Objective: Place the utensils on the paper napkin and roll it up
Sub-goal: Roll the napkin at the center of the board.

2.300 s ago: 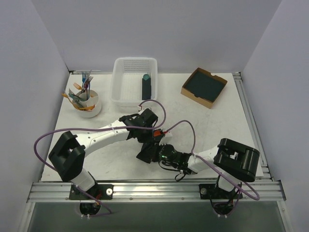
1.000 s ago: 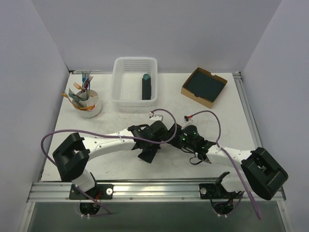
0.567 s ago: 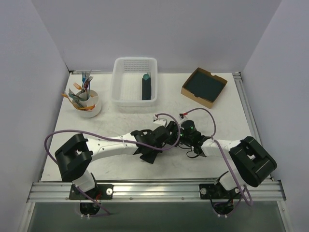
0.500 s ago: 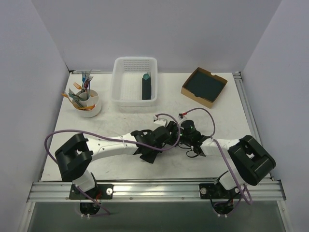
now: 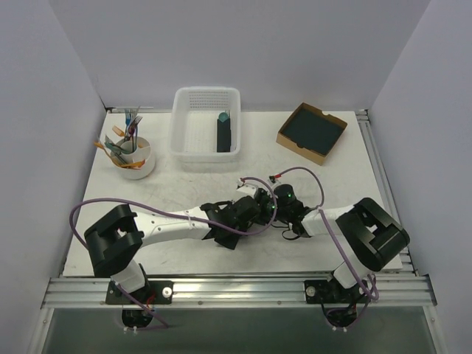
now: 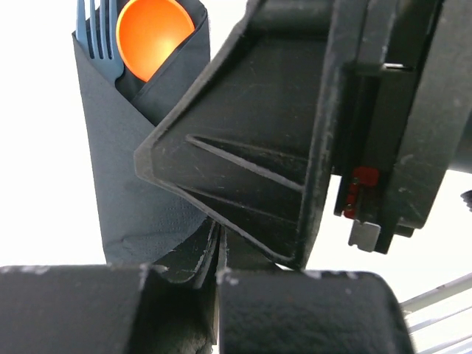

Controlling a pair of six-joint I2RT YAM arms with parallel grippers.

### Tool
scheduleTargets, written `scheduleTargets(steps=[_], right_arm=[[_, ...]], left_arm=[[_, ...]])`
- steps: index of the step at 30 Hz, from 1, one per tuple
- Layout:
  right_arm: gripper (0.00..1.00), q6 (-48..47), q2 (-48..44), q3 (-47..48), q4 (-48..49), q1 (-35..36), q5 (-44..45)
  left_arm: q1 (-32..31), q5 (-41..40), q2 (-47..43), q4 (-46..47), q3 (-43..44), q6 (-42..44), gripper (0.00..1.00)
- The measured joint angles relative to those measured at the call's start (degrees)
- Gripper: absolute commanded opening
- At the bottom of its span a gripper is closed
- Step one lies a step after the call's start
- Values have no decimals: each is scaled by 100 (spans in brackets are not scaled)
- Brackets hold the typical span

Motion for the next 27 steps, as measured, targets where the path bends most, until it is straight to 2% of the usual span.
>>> scheduleTargets(steps=[5, 15, 19, 22, 23, 25, 26, 27], right_arm=[[30, 61, 177, 0, 273, 9, -87], [4, 133, 389, 0, 573, 46, -192], [0, 138, 389, 0, 643, 46, -205], [0, 136, 387, 0, 649, 46, -203], [0, 136, 387, 0, 647, 46, -203], [0, 131, 389, 0, 647, 46, -201], [0, 129, 387, 0, 647, 46, -201], [0, 125, 387, 0, 647, 46, -199]], left_arm=[[0, 0, -2, 116, -37, 120, 2], [0, -22, -157, 323, -101, 286, 5], [0, -83, -269, 350, -151, 385, 20], [0, -111, -387, 367, -188, 413, 34], [0, -122, -450, 376, -210, 420, 44], [0, -144, -599, 378, -260, 424, 53], [0, -160, -669, 369, -269, 422, 60], [0, -170, -721, 369, -269, 426, 62]])
